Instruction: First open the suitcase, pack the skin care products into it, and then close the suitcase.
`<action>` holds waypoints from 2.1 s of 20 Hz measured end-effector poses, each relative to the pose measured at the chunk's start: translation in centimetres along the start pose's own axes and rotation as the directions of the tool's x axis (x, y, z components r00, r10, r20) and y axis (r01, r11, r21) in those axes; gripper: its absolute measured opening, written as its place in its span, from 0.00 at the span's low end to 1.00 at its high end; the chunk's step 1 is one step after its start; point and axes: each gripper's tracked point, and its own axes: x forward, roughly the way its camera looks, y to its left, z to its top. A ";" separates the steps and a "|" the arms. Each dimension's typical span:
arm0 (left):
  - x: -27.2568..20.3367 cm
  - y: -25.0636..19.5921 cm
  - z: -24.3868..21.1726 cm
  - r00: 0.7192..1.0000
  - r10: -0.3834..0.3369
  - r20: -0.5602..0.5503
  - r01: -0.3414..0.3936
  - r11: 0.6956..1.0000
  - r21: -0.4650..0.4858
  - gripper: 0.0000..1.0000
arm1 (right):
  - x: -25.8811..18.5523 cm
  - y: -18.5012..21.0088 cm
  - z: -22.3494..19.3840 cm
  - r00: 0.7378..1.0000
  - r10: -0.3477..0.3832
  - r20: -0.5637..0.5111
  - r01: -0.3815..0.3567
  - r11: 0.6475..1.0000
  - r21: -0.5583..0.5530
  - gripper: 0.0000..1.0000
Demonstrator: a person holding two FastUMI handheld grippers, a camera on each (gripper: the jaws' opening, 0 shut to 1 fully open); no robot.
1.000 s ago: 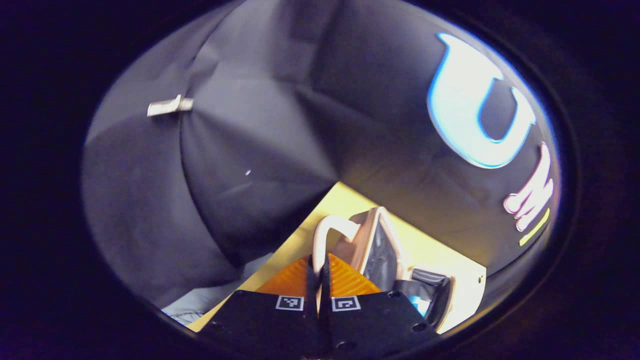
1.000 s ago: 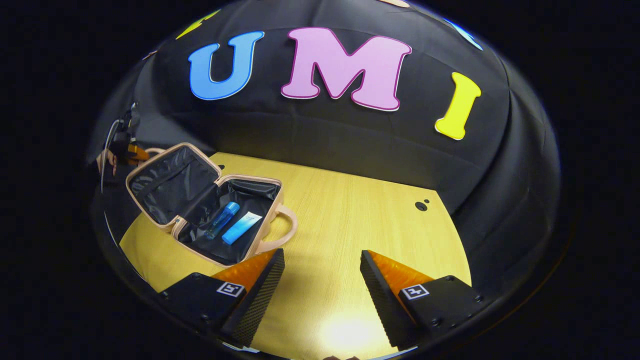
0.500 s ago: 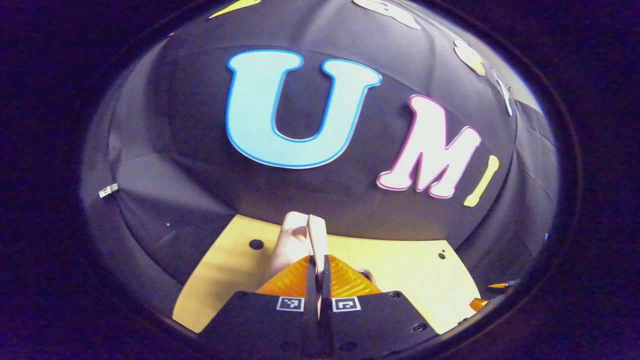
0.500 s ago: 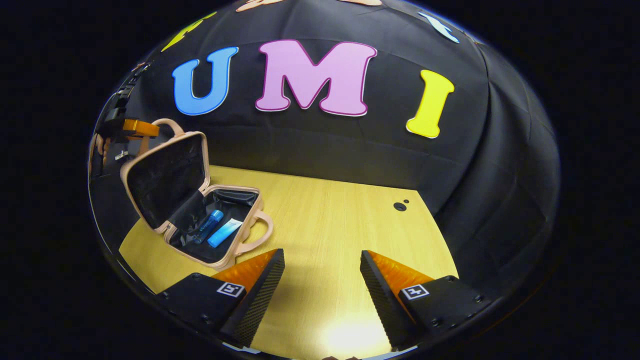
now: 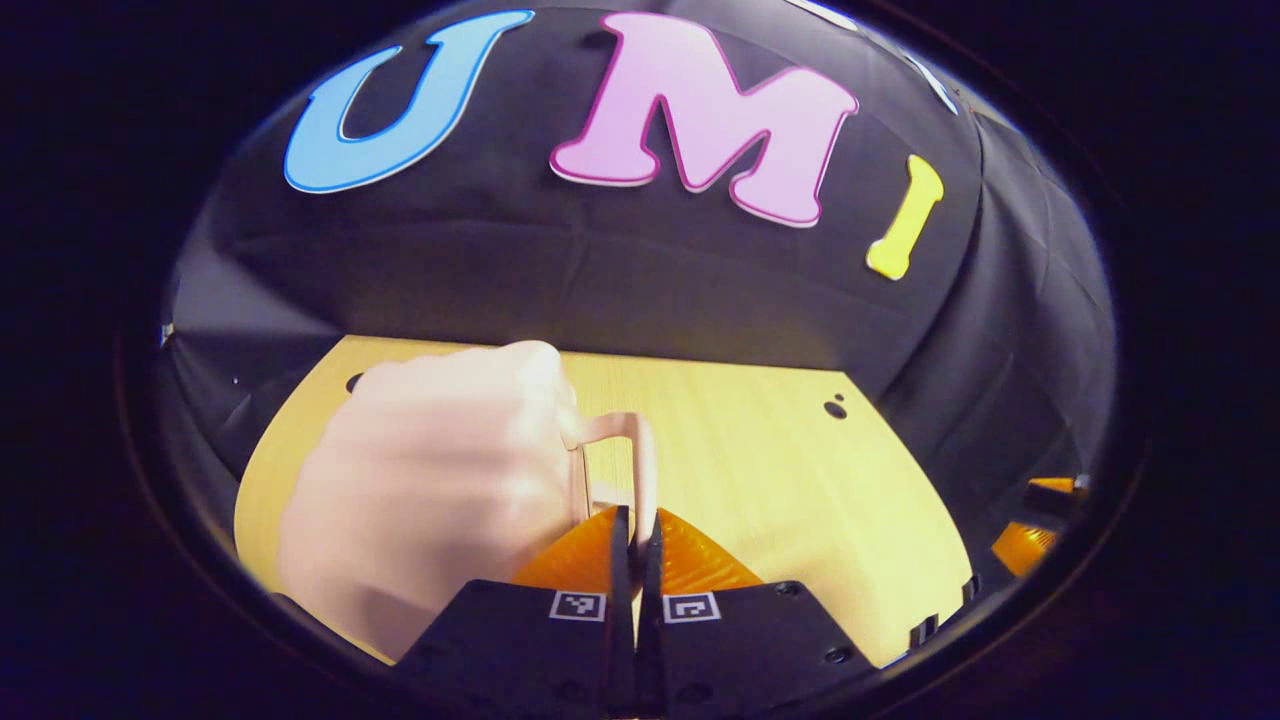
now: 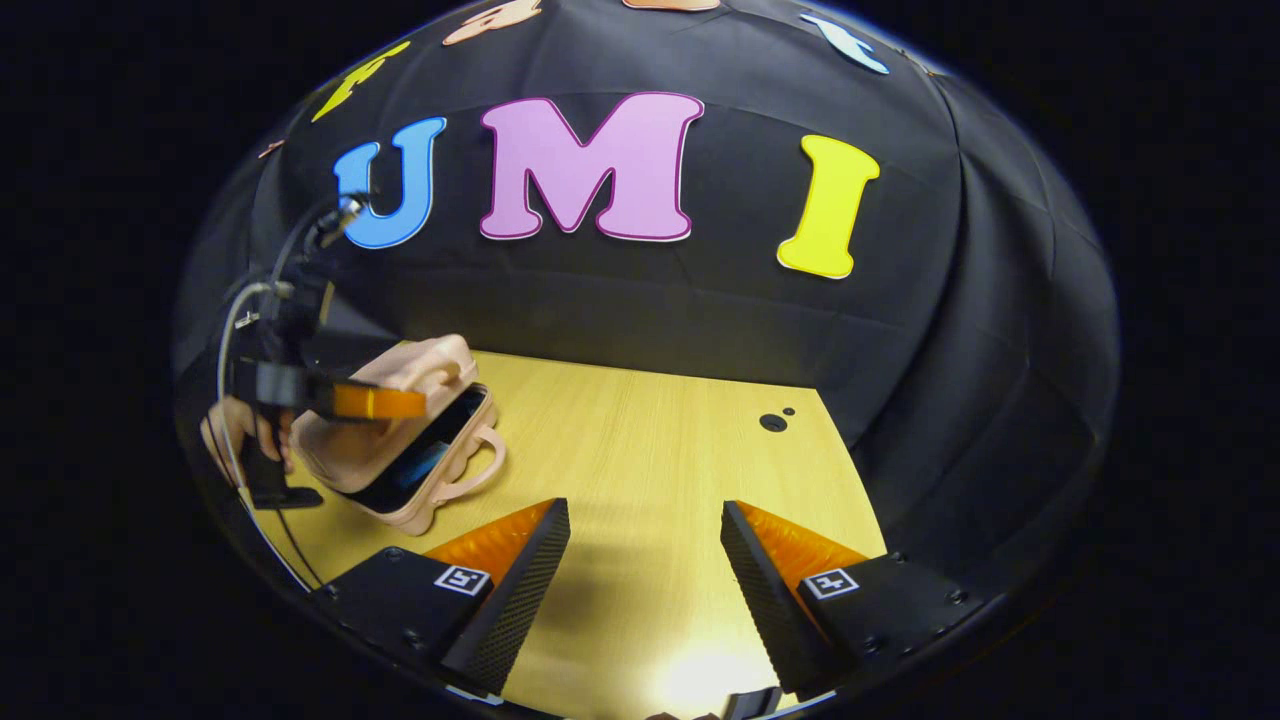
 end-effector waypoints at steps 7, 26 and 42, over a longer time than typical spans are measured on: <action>-4.9 -3.1 4.8 0.997 0.065 0.049 -0.063 0.997 -0.035 0.51 | -0.5 -2.3 1.8 0.997 0.037 0.065 -0.039 0.999 0.032 0.97; -32.1 -2.9 18.4 0.737 0.093 0.670 -0.146 0.989 0.023 0.96 | -11.3 2.9 16.6 0.844 -0.052 0.533 0.026 0.998 0.057 0.96; -31.8 1.5 16.6 0.753 0.099 0.651 -0.142 0.990 0.015 0.96 | -11.0 4.6 13.0 0.871 -0.094 0.483 0.065 0.995 0.078 0.96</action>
